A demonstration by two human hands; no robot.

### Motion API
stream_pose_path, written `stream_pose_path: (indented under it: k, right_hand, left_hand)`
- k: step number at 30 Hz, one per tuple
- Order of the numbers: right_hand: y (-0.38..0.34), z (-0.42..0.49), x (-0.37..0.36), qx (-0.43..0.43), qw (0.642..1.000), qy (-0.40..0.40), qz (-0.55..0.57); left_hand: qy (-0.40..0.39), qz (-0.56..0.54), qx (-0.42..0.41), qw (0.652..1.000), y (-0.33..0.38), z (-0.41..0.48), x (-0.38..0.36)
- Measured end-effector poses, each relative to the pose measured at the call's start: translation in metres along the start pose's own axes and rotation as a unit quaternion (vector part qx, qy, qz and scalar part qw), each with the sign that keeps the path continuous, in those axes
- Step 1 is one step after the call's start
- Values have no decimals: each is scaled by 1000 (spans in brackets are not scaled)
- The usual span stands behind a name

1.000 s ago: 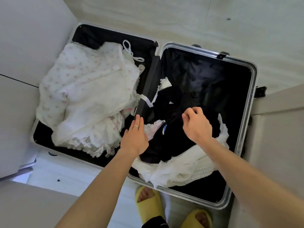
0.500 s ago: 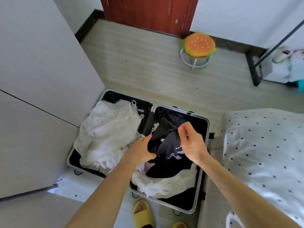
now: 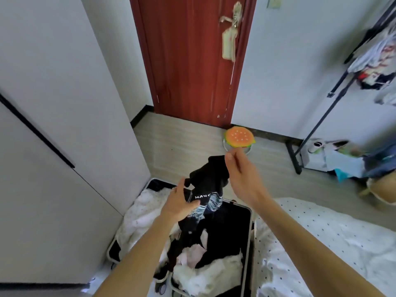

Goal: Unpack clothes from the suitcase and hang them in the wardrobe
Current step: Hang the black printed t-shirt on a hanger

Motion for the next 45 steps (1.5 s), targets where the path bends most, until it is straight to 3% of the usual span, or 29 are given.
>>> stream_pose_path:
  k: [3, 6, 11, 15, 20, 24, 26, 28, 31, 38, 45]
  right_hand:
    - [-56, -1, 27, 41, 999, 17, 22]
    - [-99, -4, 49, 61, 997, 17, 51]
    - [-146, -11, 66, 58, 994, -9, 95]
    - [-175, -14, 75, 62, 991, -4, 116]
    - [-183, -24, 85, 59, 991, 5, 121]
    - [-171, -38, 90, 49, 995, 6, 90]
    - [-167, -53, 83, 57, 997, -13, 56]
    - [-163, -70, 69, 72, 996, -35, 31]
    - [-167, -93, 48, 95, 993, -72, 20]
    - [-201, -154, -6, 190, 962, -193, -39]
    - [-252, -234, -84, 275, 893, -342, -100]
  left_hand:
    - [9, 4, -27, 1000, 46, -19, 45]
    - [-51, 18, -54, 997, 88, -43, 72]
    - [-70, -72, -79, 992, 102, -46, 101]
    - [-62, 9, -128, 990, 144, -105, 121]
    - [-41, 7, -99, 994, 142, -165, 138]
    - [26, -118, -28, 992, 112, -213, 149]
    - [106, -184, 0, 977, 90, -239, 155]
    - [192, -164, 13, 967, 74, -272, 164]
    - [256, -147, 12, 955, 64, -322, 169]
    - [226, -128, 38, 965, 46, -445, 179]
    - [305, -249, 140, 908, -12, -583, 210]
Point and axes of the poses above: each hand's wrist, its own z-axis towards the middle knuckle, its own x-axis out of the back of the hand, y = z × x, the point moved 7 cm from there along z, towards the middle knuckle, and after that the axes turned 2 degrees about -x, right-handed, at the moved point
